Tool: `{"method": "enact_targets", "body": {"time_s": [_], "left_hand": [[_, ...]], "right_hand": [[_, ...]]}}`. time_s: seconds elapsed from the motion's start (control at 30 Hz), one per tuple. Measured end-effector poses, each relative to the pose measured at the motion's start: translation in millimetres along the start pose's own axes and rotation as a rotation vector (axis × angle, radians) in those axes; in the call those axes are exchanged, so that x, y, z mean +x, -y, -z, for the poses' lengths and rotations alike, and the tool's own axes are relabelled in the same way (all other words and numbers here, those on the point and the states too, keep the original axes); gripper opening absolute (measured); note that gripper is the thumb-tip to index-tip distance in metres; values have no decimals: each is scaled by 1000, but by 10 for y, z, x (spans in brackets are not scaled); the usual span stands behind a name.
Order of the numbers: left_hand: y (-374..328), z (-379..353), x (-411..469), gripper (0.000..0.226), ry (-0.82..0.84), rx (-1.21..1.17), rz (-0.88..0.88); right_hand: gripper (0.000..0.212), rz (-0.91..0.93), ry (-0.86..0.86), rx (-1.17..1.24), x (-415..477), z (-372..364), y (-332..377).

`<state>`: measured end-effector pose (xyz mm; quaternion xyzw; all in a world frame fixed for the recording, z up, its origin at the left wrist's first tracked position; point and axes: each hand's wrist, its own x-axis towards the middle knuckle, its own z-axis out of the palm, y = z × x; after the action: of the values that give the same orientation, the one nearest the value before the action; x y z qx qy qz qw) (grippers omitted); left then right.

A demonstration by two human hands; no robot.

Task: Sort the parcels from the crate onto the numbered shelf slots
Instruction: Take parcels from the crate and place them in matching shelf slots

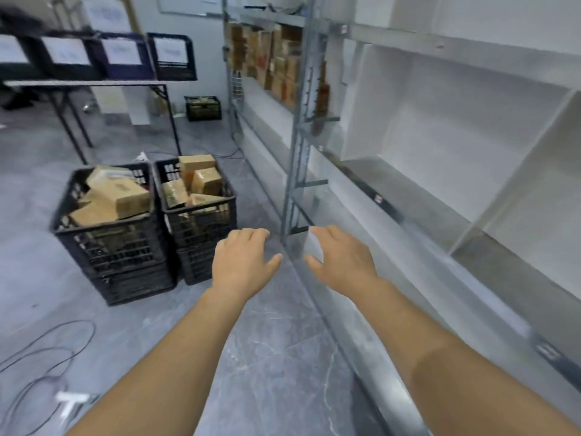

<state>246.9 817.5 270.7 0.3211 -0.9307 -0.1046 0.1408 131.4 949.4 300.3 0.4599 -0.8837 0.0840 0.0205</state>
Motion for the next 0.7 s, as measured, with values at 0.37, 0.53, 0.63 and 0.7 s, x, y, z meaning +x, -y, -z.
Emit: {"method": "enact_targets", "body": {"time_s": [0.37,0.53,0.63,0.7], "left_hand": [[1100,-22,404,58,-8,-3,212],[1514,-112,911,60,8,25,262],[1762,-150,1366,61,12,52,289],[1897,-171,1711,63,26,64,305]], "right_hand": [[53,210,76,38,1097,-441,842],[54,271,82,56,1820,-662,1027],[53,293,81,78,2363,-769,1089],[51,296,85,97,2757,-822,1108]]}}
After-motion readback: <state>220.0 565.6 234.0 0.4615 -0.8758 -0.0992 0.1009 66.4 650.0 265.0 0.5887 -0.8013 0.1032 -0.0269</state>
